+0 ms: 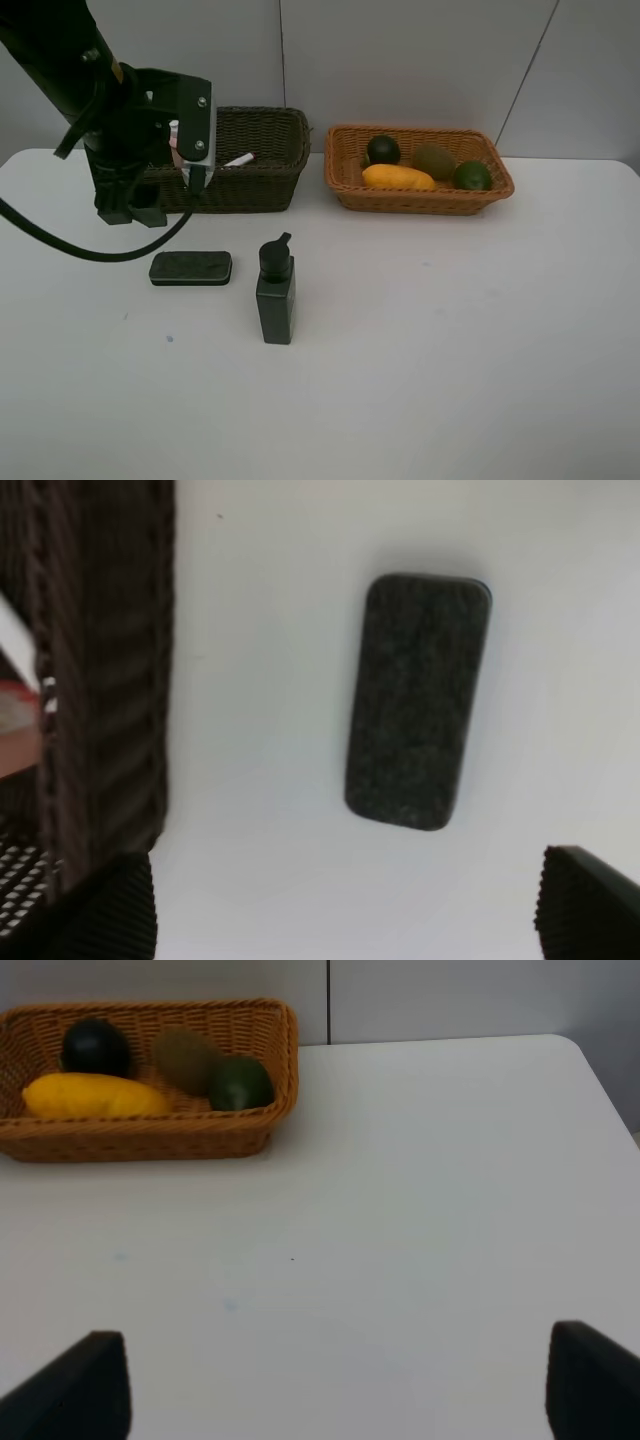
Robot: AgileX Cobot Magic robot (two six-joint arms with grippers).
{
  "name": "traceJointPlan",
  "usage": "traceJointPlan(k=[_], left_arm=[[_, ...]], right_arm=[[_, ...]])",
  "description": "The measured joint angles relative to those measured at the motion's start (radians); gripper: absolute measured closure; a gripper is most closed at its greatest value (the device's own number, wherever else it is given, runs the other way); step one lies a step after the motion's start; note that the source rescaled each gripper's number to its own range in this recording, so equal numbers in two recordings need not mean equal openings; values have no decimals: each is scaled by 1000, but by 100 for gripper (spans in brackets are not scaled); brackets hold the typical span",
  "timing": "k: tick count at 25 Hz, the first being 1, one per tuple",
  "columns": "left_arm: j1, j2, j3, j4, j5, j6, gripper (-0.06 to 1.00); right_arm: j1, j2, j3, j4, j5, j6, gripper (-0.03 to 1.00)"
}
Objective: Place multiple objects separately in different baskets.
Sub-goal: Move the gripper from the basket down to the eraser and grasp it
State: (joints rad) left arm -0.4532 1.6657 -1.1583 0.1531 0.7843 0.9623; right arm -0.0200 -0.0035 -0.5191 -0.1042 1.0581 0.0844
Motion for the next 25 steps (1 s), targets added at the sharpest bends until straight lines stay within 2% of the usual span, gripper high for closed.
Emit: traceJointPlan(k=[9, 13, 20, 25], left_arm=[[0, 151, 0, -10, -30, 16, -5], [0, 231, 0, -22, -51, 57, -5], [0, 303, 0, -62, -140, 105, -5], [12, 342, -18, -84, -160, 133, -5]], right_arm=[[0, 0, 0, 0, 0, 0, -3], [0, 0, 0, 0, 0, 0, -3], [0, 0, 0, 0, 0, 0, -3], [0, 0, 0, 0, 0, 0, -3]])
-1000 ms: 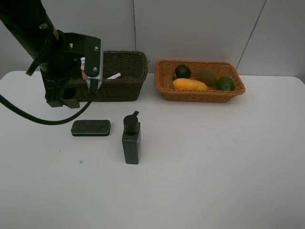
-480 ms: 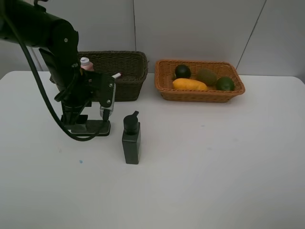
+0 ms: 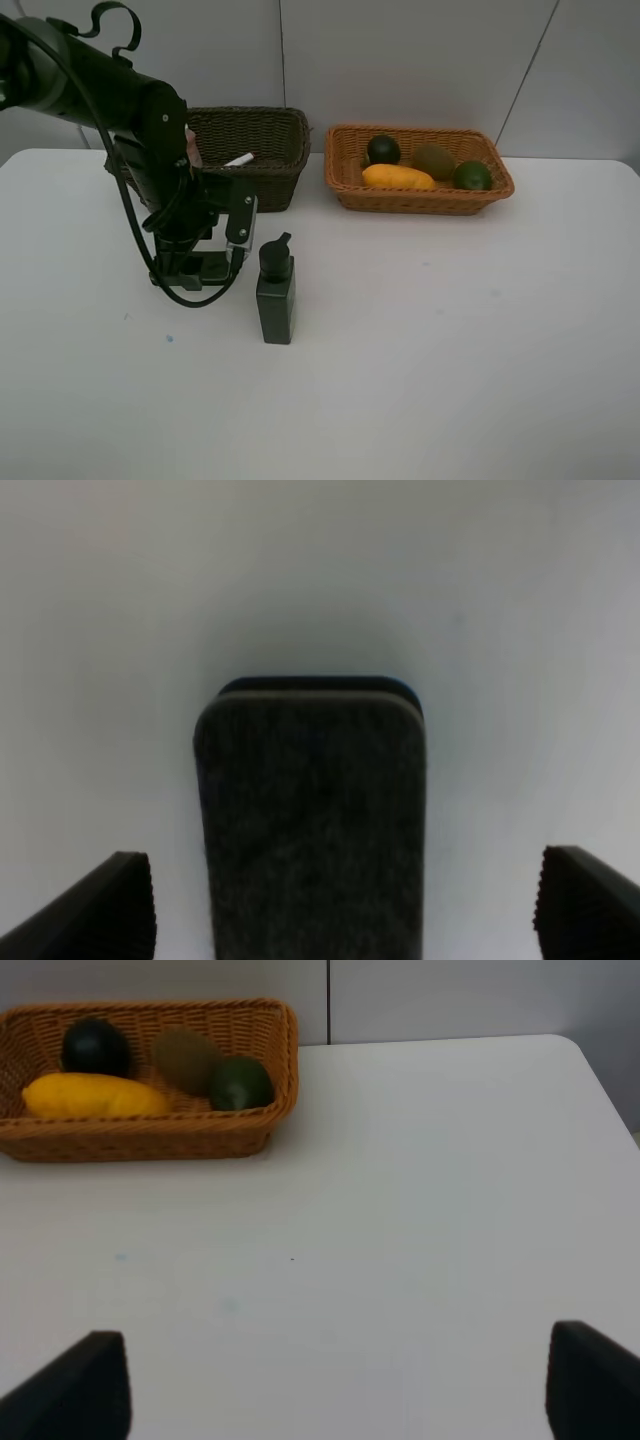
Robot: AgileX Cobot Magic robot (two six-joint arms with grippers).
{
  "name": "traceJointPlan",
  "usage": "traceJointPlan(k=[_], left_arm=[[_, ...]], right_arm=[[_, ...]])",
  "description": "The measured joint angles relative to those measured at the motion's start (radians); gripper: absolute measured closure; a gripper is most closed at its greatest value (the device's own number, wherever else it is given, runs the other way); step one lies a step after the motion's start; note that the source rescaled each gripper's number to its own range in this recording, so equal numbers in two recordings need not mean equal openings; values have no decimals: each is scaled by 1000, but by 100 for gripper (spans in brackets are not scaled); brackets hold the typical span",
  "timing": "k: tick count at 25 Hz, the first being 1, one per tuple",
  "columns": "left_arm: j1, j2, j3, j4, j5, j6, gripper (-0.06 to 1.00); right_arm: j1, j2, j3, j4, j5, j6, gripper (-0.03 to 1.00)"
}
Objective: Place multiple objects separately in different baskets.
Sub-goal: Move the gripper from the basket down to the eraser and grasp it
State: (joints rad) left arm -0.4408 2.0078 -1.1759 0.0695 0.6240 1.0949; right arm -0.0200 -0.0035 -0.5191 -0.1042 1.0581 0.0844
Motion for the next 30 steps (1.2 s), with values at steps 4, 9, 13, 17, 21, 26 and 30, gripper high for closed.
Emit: traceJointPlan(k=[4, 9, 13, 17, 21, 26, 30], left_arm=[[28, 10, -1, -10, -35, 37, -5], [59, 13, -1, -21, -38, 69, -5], [68, 13, -1, -41, -38, 81, -5], [69, 13, -1, -69, -37, 102, -5], [70, 36, -1, -87, -15, 115, -5], [70, 65, -1, -87, -10, 134, -5], [70, 80, -1, -90, -8, 142, -5]], right_arm=[[0, 0, 0, 0, 0, 0, -3], [0, 0, 0, 0, 0, 0, -3], [0, 0, 0, 0, 0, 0, -3], [0, 0, 0, 0, 0, 0, -3], [0, 0, 0, 0, 0, 0, -3], [0, 0, 0, 0, 0, 0, -3], [0, 0, 0, 0, 0, 0, -3]])
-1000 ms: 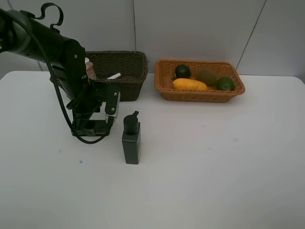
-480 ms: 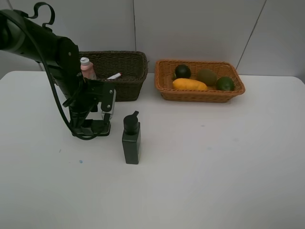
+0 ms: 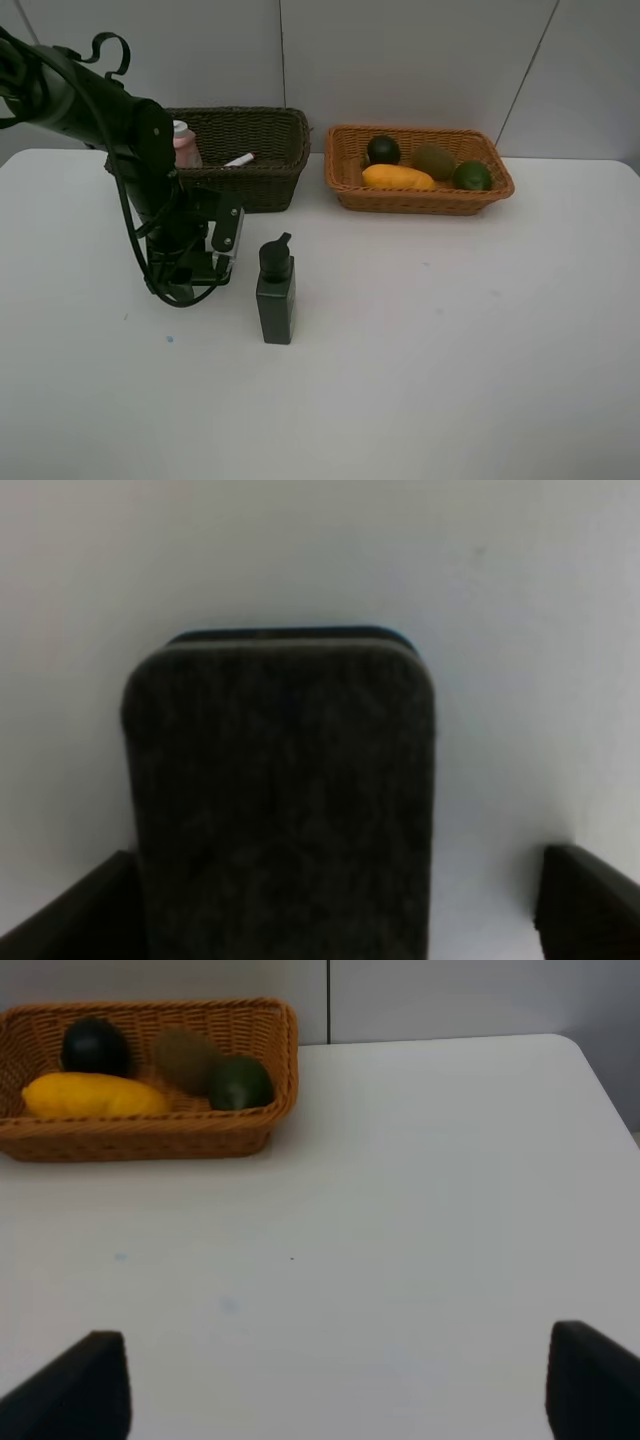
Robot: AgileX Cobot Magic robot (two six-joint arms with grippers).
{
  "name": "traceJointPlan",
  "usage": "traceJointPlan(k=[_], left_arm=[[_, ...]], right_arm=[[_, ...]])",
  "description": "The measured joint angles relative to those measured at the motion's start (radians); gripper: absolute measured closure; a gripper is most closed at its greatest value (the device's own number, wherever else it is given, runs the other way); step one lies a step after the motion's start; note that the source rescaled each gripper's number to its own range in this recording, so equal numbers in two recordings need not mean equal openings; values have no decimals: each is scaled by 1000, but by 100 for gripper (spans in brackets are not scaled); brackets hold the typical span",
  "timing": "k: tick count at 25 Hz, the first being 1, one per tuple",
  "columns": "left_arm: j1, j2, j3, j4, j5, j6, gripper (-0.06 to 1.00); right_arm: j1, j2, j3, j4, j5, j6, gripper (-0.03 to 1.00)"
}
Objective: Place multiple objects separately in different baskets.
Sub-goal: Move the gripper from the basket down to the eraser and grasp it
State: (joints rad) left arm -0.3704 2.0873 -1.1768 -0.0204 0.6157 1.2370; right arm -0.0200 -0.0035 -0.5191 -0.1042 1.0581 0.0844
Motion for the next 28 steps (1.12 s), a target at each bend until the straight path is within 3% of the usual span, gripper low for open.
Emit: traceJointPlan(k=[5, 7, 8, 9, 28], left_arm=[[0, 2, -1, -3, 0, 3, -1], [0, 2, -1, -3, -2, 3, 18], [0, 2, -1, -3, -2, 3, 35], [0, 2, -1, -3, -2, 4, 37], [0, 2, -1, -4, -49, 4, 35]], right_arm=[[0, 0, 0, 0, 0, 0, -3], [0, 0, 0, 0, 0, 0, -3], [0, 0, 0, 0, 0, 0, -3], [0, 0, 0, 0, 0, 0, -3], [0, 0, 0, 0, 0, 0, -3]])
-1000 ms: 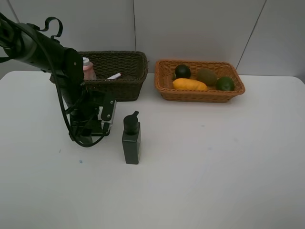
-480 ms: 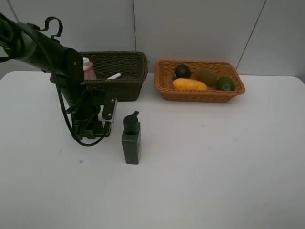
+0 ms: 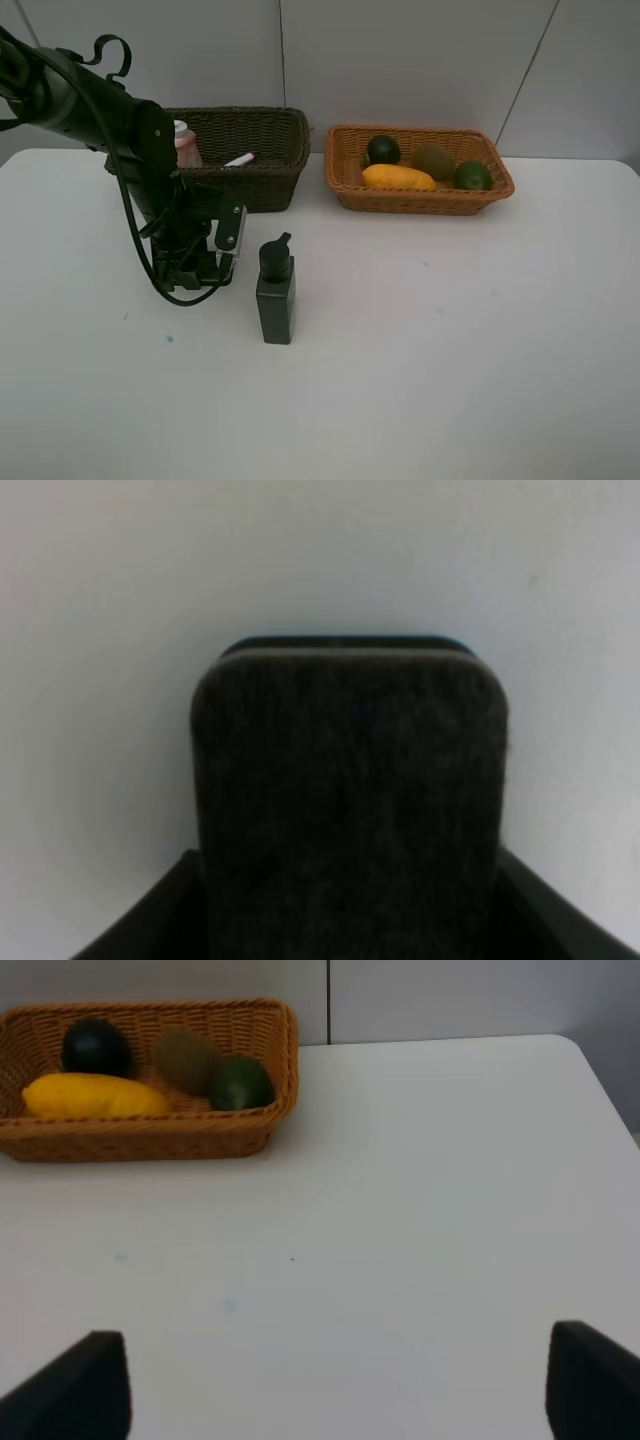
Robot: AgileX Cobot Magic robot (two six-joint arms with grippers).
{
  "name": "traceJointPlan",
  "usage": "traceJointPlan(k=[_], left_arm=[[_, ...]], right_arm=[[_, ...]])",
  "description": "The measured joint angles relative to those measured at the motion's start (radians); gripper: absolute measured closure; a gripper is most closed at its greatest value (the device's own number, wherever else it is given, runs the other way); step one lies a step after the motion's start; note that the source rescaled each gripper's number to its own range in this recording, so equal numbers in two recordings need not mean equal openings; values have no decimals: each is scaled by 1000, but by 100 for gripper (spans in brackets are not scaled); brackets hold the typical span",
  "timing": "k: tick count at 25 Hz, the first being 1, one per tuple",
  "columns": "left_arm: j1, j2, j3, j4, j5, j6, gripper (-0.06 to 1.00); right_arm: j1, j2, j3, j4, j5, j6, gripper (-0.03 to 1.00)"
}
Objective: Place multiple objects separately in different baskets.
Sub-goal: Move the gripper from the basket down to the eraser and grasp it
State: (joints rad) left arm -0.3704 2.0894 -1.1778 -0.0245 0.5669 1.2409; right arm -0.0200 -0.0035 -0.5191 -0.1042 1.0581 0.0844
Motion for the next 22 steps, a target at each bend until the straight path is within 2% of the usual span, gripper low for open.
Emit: traceJointPlan(k=[16, 22], left_arm=[[0, -21, 0, -59, 0, -2, 35], [0, -100, -26, -83, 1, -58, 35]], right_arm=[[0, 0, 0, 0, 0, 0, -3], [0, 0, 0, 0, 0, 0, -3]])
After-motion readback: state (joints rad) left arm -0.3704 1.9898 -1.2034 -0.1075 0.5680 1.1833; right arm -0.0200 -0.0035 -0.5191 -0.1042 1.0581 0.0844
